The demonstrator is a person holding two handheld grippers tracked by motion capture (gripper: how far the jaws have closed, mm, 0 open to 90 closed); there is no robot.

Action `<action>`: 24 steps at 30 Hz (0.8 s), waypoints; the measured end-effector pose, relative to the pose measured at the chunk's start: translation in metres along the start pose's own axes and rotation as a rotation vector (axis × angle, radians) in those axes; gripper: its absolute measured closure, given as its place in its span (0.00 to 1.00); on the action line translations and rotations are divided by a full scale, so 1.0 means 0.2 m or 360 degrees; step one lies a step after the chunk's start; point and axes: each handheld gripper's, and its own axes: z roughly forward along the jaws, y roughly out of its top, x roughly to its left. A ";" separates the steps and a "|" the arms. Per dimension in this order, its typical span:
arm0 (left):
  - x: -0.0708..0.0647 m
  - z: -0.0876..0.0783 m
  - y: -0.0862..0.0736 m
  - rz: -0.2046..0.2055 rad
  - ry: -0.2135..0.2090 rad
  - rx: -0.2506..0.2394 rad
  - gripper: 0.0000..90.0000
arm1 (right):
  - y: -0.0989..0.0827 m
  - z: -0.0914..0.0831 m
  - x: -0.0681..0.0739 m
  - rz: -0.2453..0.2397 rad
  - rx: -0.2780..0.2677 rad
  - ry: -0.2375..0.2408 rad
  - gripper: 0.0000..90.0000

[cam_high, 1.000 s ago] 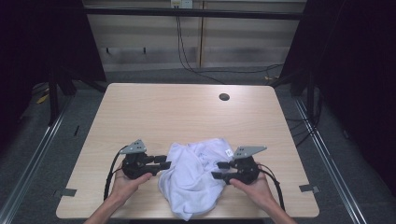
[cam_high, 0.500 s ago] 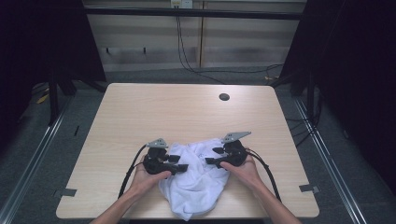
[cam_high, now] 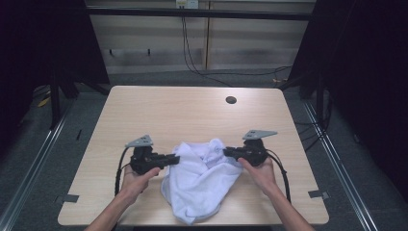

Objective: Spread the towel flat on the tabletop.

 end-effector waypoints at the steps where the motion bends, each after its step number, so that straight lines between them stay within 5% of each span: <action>1: 0.01 -0.09 0.03 -0.0011 0.0030 -0.0111 0.92 | 0.01 -0.04 -0.02 0.0030 -0.0032 -0.0025 0.94; 7: 0.04 -0.32 0.11 -0.0035 0.0138 -0.0328 0.93 | 0.05 -0.28 -0.11 0.0118 -0.0223 -0.0104 0.94; 14: 0.01 -0.42 0.20 0.0024 0.0198 -0.0440 0.93 | 0.16 -0.44 -0.12 0.0120 -0.0356 -0.0114 0.94; 18: -0.01 -0.46 0.36 0.0078 0.0229 -0.0528 0.93 | 0.33 -0.49 -0.09 0.0071 -0.0399 -0.0169 0.94; 19: 0.00 -0.46 0.45 0.0100 0.0275 -0.0551 0.93 | 0.42 -0.50 -0.11 0.0078 -0.0428 -0.0189 0.94; 23: 0.02 -0.47 0.61 0.0146 0.0362 -0.0582 0.93 | 0.58 -0.48 -0.16 0.0107 -0.0436 -0.0220 0.94; 24: 0.02 -0.48 0.66 0.0167 0.0389 -0.0590 0.93 | 0.69 -0.46 -0.19 0.0102 -0.0429 -0.0258 0.93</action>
